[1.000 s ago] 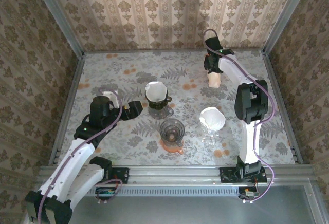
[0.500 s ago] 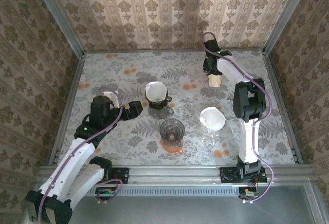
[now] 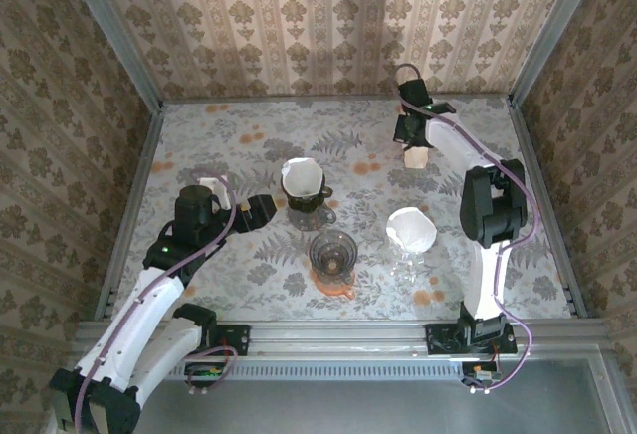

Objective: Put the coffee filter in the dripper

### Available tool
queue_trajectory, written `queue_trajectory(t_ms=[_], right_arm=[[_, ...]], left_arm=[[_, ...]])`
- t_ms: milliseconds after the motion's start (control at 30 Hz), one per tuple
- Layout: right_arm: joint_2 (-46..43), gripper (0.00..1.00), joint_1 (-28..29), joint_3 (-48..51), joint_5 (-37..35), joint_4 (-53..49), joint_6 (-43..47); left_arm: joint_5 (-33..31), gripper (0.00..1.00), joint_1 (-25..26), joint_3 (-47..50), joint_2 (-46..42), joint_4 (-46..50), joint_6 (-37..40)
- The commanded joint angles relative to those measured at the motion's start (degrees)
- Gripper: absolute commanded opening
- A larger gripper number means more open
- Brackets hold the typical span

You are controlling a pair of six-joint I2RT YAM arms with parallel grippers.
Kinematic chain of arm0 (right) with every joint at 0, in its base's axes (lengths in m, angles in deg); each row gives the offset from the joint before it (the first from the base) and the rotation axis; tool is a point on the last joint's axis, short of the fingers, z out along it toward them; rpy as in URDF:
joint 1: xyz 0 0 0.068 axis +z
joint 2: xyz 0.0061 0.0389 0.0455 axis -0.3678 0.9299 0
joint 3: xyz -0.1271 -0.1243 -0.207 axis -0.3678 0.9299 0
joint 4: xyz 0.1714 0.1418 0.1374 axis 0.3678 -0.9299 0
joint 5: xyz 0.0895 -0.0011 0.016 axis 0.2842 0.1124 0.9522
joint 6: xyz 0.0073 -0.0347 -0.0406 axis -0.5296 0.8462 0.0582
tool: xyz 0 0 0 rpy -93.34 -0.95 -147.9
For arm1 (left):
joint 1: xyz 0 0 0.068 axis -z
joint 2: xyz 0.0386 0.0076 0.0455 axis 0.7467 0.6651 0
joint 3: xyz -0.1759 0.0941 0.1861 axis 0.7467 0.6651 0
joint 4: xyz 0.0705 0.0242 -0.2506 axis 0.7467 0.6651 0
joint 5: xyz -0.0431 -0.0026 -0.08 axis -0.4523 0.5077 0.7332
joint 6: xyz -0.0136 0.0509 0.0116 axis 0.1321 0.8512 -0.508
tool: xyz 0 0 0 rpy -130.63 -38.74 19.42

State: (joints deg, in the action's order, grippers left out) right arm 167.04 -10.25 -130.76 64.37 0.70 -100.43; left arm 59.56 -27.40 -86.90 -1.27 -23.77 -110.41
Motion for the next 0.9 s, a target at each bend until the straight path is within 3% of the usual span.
queue_trajectory(t_ms=[0, 333, 533, 700, 867], right_arm=[[-7.5, 0.0, 0.5, 3.6, -1.3, 2.9, 0.6], [-23.4, 0.0, 1.4, 13.0, -2.1, 5.3, 1.3], [-35.2, 0.0, 3.7, 16.5, 1.9, 4.7, 2.3], [-44.7, 0.0, 10.1, 14.4, 8.9, -2.3, 5.5], [-44.8, 0.0, 22.1, 5.7, 11.8, -17.9, 9.8]], left_arm=[[1.2, 1.0, -0.4, 0.2, -0.6, -1.6, -2.0], [2.5, 1.0, -0.4, 0.3, -0.9, -1.6, -5.0], [1.9, 1.0, -0.5, -1.6, -1.9, 0.6, -5.0], [1.2, 1.0, -0.5, -3.7, -2.6, 2.9, -3.8], [0.9, 1.0, -0.7, -5.2, -2.5, 5.3, -2.5]])
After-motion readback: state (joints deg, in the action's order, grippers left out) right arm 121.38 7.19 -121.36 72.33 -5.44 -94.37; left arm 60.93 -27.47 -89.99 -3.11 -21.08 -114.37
